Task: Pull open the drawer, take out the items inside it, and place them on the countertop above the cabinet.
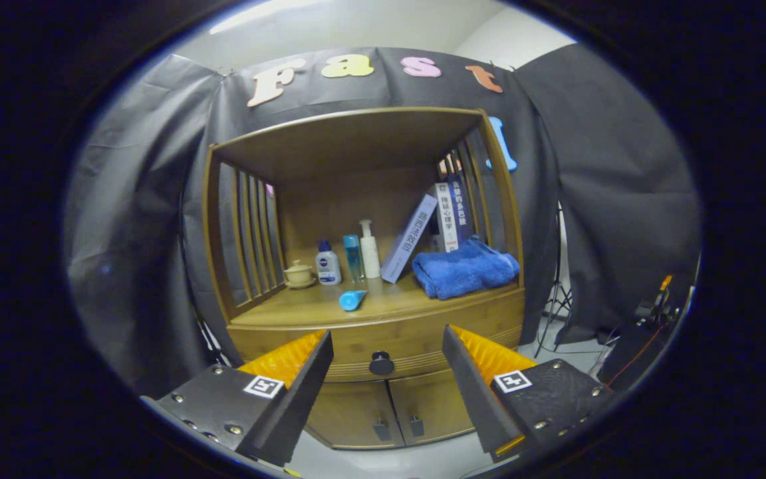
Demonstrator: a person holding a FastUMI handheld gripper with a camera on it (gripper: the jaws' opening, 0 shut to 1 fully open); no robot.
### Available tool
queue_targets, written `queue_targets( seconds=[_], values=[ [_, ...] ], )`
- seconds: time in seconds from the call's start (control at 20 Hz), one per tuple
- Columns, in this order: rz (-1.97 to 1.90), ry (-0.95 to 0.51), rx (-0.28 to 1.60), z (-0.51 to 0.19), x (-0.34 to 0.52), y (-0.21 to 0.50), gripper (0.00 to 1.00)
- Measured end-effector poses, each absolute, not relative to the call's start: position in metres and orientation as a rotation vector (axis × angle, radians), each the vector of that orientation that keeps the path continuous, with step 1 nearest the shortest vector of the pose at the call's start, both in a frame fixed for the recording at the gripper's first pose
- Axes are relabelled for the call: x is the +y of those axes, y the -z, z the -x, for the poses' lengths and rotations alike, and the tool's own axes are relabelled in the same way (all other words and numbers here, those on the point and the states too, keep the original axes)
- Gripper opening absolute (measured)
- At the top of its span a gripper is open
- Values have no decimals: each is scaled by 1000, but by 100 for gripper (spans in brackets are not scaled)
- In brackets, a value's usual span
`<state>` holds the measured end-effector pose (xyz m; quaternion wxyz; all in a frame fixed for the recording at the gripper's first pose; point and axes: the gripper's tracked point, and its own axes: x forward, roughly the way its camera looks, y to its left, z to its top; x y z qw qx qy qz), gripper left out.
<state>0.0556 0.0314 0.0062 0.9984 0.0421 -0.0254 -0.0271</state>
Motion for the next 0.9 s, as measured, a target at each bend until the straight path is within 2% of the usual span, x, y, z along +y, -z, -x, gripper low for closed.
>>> queue_targets(
  seconds=[0.6,0.9],
  values=[
    [-84,12,-122,33,63,-115,99],
    [-54,-21,-98,62,75,-110,99]
  ],
)
